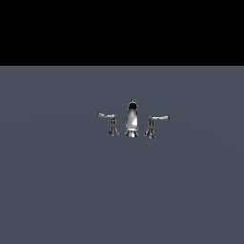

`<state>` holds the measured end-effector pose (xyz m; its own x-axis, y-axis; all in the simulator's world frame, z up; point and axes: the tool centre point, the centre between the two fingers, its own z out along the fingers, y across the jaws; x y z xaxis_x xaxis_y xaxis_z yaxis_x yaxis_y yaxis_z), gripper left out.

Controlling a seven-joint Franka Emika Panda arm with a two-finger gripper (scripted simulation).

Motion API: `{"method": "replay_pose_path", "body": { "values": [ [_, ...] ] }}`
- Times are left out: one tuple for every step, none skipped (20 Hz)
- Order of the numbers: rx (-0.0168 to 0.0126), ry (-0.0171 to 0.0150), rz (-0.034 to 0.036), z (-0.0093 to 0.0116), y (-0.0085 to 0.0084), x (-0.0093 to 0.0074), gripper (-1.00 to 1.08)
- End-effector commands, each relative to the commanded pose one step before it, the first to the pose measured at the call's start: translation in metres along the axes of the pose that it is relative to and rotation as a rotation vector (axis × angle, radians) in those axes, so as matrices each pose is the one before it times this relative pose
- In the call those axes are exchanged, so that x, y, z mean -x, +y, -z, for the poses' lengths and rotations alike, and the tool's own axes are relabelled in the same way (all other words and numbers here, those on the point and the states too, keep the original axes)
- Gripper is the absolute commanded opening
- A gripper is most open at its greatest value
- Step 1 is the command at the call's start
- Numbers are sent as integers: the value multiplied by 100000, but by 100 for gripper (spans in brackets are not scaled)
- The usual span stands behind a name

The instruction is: Turn on the faucet by rotating a designated handle.

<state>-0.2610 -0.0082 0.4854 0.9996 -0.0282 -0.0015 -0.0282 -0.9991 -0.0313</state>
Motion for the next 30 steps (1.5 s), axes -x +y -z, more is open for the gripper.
{"method": "replay_pose_path", "body": {
  "values": [
    [0,0,0,0,1,0,-100],
    [3,2,-69,-12,-8,-5,-100],
    [1,1,-138,-37,-39,-17,-100],
    [2,3,-258,-62,-58,-28,-100],
    [3,4,-365,-87,-80,-39,-100],
    [4,6,-468,-112,-103,-51,-100],
    [5,7,-574,-136,-126,-62,-100],
    [6,8,-677,-161,-150,-74,-100],
    [6,9,-781,-186,-173,-85,-100],
    [7,11,-884,-211,-197,-97,-100],
    [8,12,-993,-237,-219,-109,-100],
    [8,13,-1096,-262,-244,-120,-100],
    [9,15,-1204,-287,-267,-132,-100],
    [10,16,-1310,-313,-291,-144,-100],
    [10,17,-1415,-338,-316,-156,-100],
    [10,19,-1524,-364,-340,-168,-100],
    [10,20,-1631,-390,-364,-181,-100],
    [11,22,-1740,-416,-389,-194,-100],
    [11,23,-1848,-442,-414,-206,-100],
    [10,24,-1957,-469,-439,-219,-100],
    [10,26,-2058,-493,-463,-231,-100],
    [9,26,-2093,-502,-472,-236,-100],
    [8,26,-2098,-504,-474,-237,-100],
    [7,25,-2101,-505,-476,-238,-100],
    [5,25,-2103,-506,-478,-239,-100],
    [4,25,-2107,-507,-480,-240,-100],
    [3,24,-2108,-508,-482,-241,-100],
    [1,24,-2110,-509,-483,-242,-100],
    [0,23,-2109,-509,-485,-242,-100],
    [-2,23,-2110,-509,-485,-243,-100]
  ]
}}
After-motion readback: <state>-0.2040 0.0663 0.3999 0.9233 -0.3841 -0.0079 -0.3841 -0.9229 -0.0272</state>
